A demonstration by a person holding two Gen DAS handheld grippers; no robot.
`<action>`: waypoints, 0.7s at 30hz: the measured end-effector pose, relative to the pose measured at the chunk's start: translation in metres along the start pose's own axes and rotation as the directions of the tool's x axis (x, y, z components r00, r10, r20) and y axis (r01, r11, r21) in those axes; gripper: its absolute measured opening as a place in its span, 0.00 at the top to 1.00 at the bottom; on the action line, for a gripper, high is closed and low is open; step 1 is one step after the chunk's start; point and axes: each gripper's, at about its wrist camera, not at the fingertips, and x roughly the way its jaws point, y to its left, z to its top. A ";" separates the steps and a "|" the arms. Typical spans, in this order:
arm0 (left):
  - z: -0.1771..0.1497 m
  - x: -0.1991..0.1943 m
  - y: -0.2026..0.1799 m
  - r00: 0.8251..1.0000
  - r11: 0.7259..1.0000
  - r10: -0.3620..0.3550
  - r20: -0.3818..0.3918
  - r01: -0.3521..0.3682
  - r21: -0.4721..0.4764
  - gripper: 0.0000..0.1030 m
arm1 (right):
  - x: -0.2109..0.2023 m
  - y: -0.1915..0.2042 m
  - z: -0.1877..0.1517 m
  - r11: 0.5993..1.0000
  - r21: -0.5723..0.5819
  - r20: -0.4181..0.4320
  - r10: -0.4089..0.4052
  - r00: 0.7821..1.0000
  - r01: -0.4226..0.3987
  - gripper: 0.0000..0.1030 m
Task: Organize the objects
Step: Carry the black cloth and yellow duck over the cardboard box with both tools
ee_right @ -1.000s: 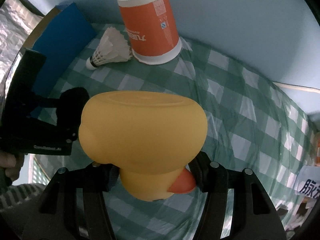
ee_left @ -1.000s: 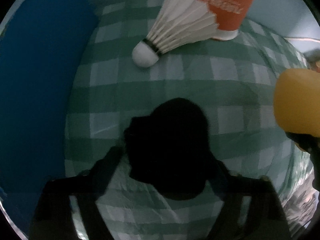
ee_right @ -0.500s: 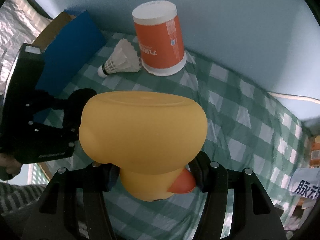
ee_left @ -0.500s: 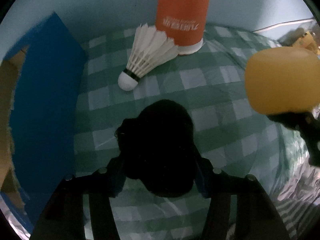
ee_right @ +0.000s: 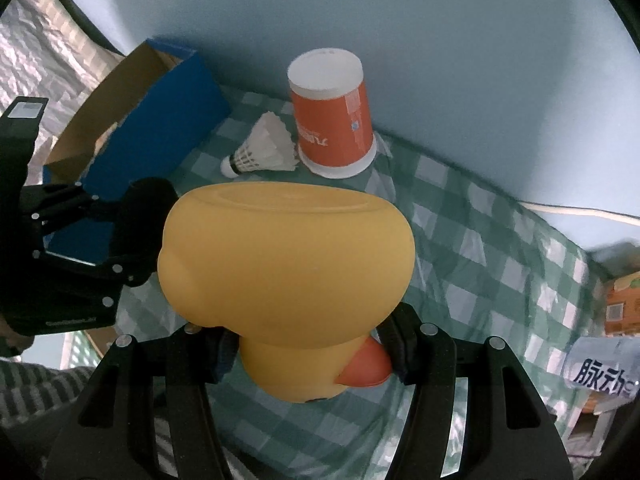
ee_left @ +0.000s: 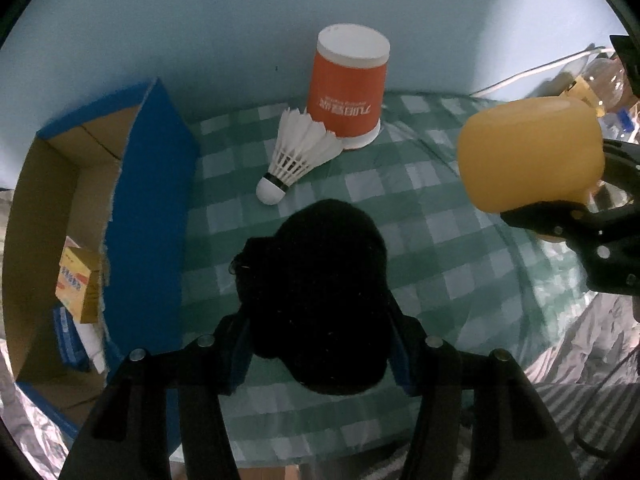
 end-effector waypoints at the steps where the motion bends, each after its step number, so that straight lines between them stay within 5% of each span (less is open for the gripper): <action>1: 0.001 -0.002 0.001 1.000 1.000 0.001 0.004 -0.001 0.004 0.44 | -0.003 0.001 0.001 1.000 -0.004 0.003 0.000 1.000 0.000 0.41; 21: 0.003 -0.062 0.016 0.994 0.999 -0.020 0.104 0.017 0.035 0.44 | -0.046 0.034 0.024 0.995 -0.094 0.066 0.032 0.997 -0.026 0.41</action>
